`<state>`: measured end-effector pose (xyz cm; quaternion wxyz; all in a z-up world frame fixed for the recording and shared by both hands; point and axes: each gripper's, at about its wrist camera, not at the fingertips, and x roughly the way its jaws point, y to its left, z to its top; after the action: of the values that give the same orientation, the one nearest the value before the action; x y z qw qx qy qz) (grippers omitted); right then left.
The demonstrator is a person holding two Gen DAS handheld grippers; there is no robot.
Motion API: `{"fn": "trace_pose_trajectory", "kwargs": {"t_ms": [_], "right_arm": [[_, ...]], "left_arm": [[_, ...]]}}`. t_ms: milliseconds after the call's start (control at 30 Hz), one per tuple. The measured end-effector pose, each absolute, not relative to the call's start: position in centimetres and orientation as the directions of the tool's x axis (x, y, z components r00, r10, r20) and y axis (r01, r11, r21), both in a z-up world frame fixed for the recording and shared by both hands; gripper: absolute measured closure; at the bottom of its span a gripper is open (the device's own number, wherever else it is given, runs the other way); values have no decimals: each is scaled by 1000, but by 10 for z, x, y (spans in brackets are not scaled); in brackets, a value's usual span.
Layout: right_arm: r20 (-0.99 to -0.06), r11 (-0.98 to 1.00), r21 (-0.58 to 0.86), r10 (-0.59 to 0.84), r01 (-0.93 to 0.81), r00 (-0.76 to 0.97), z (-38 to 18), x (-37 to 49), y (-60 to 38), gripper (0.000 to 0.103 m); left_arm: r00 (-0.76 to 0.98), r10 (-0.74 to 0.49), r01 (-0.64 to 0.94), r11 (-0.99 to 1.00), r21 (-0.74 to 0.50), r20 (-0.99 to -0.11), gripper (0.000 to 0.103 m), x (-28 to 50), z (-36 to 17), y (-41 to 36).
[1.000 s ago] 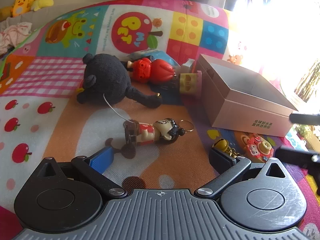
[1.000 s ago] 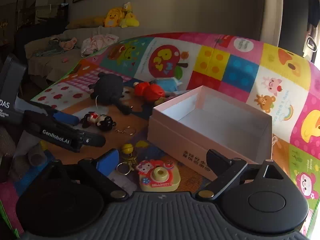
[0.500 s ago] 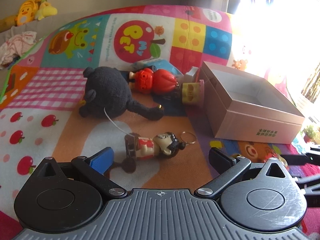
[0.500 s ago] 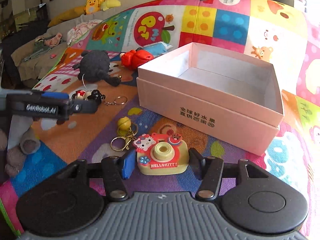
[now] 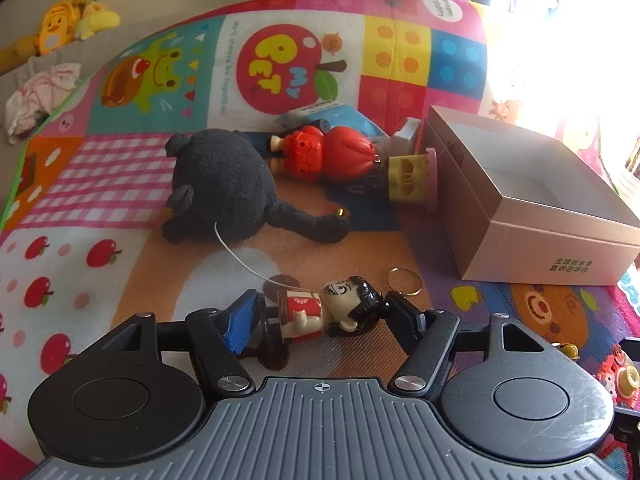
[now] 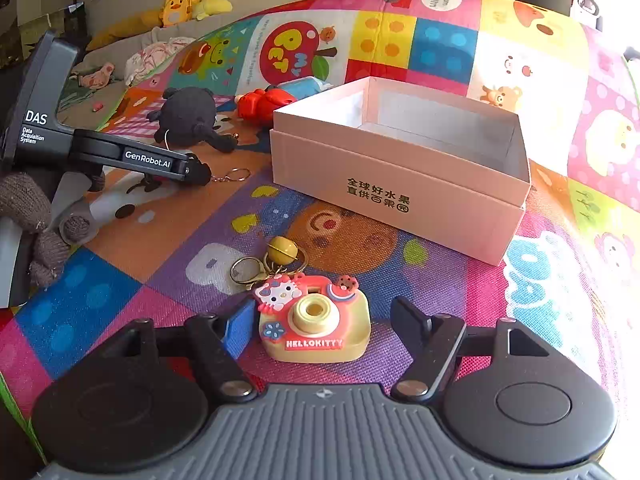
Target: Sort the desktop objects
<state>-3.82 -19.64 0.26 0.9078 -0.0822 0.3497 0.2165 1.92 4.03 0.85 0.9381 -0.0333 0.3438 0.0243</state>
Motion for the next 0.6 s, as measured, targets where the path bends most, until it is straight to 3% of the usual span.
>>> {"fn": "trace_pose_trajectory", "kwargs": {"t_ms": [133,233,433,600], "right_arm": [[-680,891,-11,326,-454,656,4,-40,-193,33],[-692,890,-9,323,-455,646,7,-40,-193,47],[-697,892,1,324,-451,640,23,-46,-199,47],[-599,910,39,352,-413,719,81,-53,-226,47]], "left_arm": [[771,14,-43,999,-31,-637,33,9,11,38],[779,0,-7,1000,-9,-627,33,-6,12,32],[794,-45,83,996,35,-606,33,-44,22,16],[846,-101,141,989,38,-523,33,-64,54,2]]}}
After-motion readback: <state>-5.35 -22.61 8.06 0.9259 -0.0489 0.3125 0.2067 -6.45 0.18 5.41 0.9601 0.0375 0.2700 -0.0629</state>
